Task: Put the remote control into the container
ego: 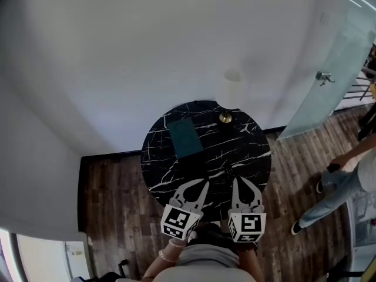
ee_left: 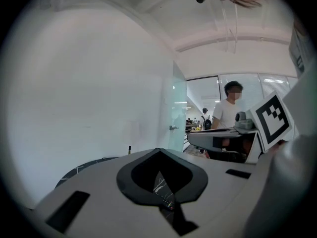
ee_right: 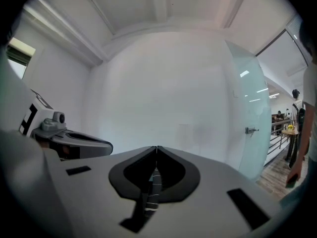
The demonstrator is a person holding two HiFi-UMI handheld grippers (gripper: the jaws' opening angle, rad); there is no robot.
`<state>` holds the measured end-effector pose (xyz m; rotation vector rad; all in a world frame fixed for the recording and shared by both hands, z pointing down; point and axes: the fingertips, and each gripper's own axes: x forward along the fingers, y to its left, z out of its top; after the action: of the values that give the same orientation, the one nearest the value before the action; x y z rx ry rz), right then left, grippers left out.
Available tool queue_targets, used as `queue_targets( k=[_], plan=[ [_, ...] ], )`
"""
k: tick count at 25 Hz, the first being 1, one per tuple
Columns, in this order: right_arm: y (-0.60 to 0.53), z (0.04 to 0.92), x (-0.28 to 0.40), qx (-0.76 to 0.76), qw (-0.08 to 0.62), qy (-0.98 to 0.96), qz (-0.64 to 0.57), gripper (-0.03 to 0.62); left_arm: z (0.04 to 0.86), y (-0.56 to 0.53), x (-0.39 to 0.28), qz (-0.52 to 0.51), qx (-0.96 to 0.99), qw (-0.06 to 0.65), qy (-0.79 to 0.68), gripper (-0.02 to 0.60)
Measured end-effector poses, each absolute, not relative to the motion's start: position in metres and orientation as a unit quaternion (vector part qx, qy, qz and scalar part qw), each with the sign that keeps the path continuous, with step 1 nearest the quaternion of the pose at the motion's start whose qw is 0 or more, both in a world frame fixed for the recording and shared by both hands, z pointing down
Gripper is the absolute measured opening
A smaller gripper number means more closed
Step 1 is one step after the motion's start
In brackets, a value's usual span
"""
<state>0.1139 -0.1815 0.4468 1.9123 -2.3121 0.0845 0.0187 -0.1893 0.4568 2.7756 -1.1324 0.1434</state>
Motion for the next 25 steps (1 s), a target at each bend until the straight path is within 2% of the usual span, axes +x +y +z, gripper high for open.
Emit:
queue_targets(
  k=[16,25],
  plan=[
    [-0.245,0.458,0.135,0.581,0.075,-0.809,0.04,0.012,0.459,-0.238,0.039,0.054,0.893,0.077,-0.441,0.006],
    [-0.269,0.495,0.158,0.578,0.109,-0.807,0.052,0.012,0.47,-0.243,0.04,0.063,0.88,0.083,-0.463,0.006]
  ],
)
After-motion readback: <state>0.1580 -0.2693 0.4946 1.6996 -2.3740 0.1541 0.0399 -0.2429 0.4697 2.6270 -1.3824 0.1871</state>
